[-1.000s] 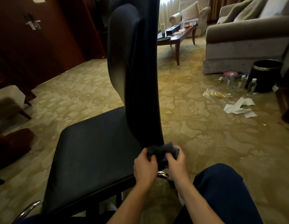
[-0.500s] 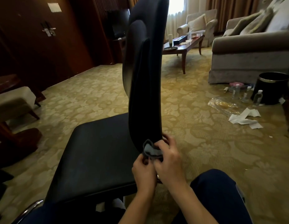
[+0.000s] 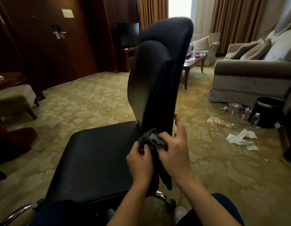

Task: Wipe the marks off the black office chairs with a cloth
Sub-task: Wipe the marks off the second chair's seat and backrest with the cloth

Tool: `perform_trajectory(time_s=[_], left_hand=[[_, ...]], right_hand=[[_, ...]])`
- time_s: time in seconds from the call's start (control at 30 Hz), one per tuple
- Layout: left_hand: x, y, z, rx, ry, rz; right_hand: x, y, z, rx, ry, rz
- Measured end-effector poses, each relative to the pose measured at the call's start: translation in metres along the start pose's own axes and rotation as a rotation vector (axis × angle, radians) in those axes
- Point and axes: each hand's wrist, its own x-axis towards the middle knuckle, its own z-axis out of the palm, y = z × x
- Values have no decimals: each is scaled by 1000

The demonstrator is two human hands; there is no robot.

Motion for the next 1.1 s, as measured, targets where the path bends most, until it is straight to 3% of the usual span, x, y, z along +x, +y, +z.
perform_trajectory(time_s=[0.23,0.47,0.6,0.8,1.0,1.1], left_hand=[[59,77,-7,185,-34,290],[57,81,1,418,-144,374],[49,75,5,379,-181,268],[50,71,-18,417,-227,263],[43,96,-37,282,-79,488],[41,117,-46,141,-31,550]], right_hand=[[62,-32,-20,73,224,91],[79,-19,-19,106,182,276],[70,-15,-15,82,178,244],[54,-35,-16,63,160,270],[30,-58,-29,213,278,298],[31,-73,-41,353,256,263]])
